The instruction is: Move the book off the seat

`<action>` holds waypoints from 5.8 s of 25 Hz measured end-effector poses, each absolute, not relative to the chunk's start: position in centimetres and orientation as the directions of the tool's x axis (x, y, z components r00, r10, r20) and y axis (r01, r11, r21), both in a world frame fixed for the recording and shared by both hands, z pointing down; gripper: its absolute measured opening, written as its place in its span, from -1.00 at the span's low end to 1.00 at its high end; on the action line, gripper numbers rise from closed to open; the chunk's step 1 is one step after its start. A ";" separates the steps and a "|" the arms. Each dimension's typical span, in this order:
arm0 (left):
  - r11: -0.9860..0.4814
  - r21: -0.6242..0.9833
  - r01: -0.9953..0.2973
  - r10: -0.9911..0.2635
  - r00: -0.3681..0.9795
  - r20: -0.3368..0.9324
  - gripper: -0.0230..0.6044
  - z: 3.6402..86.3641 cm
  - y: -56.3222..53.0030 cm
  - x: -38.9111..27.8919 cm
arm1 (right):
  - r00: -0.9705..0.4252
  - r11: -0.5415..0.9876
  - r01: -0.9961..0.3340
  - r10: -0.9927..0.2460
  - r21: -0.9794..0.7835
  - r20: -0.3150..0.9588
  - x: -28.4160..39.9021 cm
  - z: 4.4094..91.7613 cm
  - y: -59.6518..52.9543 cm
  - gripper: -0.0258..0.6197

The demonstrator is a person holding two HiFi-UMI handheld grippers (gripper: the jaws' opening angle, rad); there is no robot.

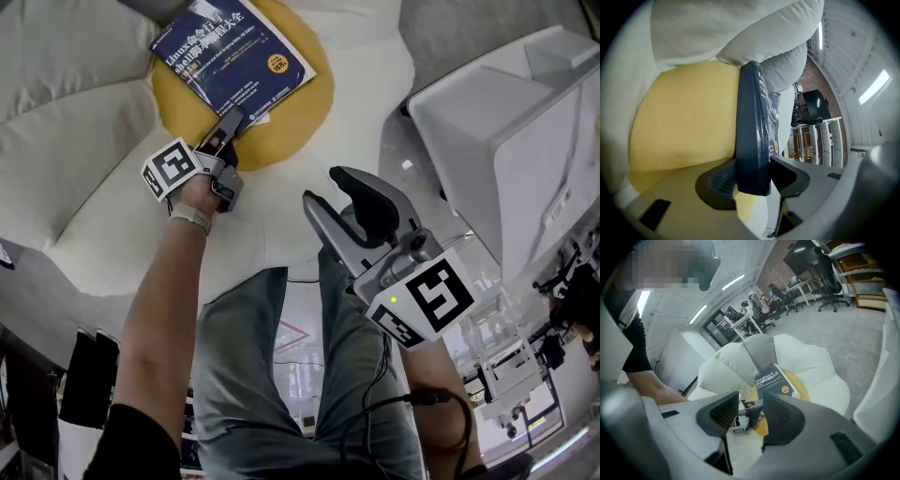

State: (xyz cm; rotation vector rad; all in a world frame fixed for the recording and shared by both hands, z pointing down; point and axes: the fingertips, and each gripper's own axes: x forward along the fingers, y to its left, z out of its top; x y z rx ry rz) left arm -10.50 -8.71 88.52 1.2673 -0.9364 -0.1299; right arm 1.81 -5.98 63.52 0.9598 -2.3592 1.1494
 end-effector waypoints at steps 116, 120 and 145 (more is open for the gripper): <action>0.209 0.853 -0.479 -0.452 0.726 0.518 -0.29 63.4 -12.2 4.9 | -0.656 0.121 -0.573 -0.661 -0.811 0.365 16.4 64.5 -8.0 -0.46; 0.190 0.866 -0.463 -0.456 0.740 0.495 -0.28 63.7 -12.5 5.1 | -0.652 0.133 -0.559 -0.681 -0.819 0.335 16.0 65.1 -8.3 -0.46; 0.164 0.851 -0.499 -0.491 0.707 0.510 -0.28 64.4 -12.6 3.1 | -0.709 0.236 -0.615 -0.583 -0.752 0.397 16.6 60.9 -10.9 -0.46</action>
